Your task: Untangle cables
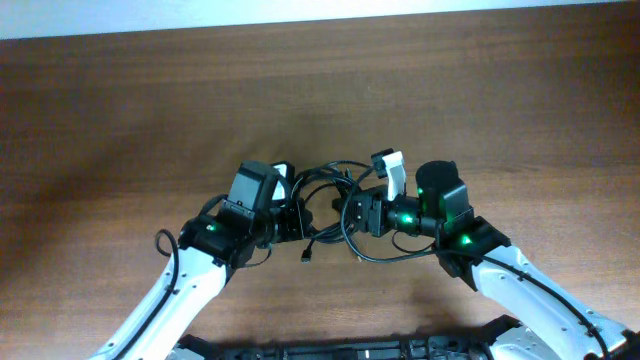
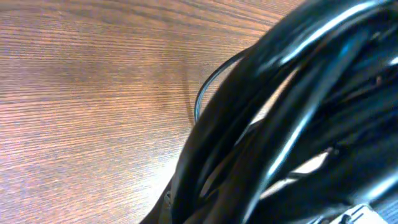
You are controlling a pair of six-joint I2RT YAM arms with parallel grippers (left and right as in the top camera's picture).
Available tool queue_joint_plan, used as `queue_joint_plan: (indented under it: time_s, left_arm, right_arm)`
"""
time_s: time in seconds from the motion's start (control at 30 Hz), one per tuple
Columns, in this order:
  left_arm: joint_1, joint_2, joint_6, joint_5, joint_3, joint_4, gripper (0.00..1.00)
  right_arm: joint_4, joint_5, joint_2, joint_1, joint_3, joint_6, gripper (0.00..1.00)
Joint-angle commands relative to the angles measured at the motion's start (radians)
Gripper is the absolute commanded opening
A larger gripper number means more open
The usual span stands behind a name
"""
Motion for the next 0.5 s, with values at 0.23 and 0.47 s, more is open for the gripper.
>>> queue_joint_plan:
  time_s: [0.23,0.47]
  left_arm:
    - [-0.005,-0.038,-0.074,-0.199,0.011,0.011,0.00]
    - [-0.005,-0.038,-0.284,-0.318,0.011,0.000,0.00]
  right_arm:
    - [-0.029,-0.330,-0.040,0.035,0.010,-0.008,0.56]
    - [-0.032,-0.124,-0.027,0.206,0.010,0.044,0.57]
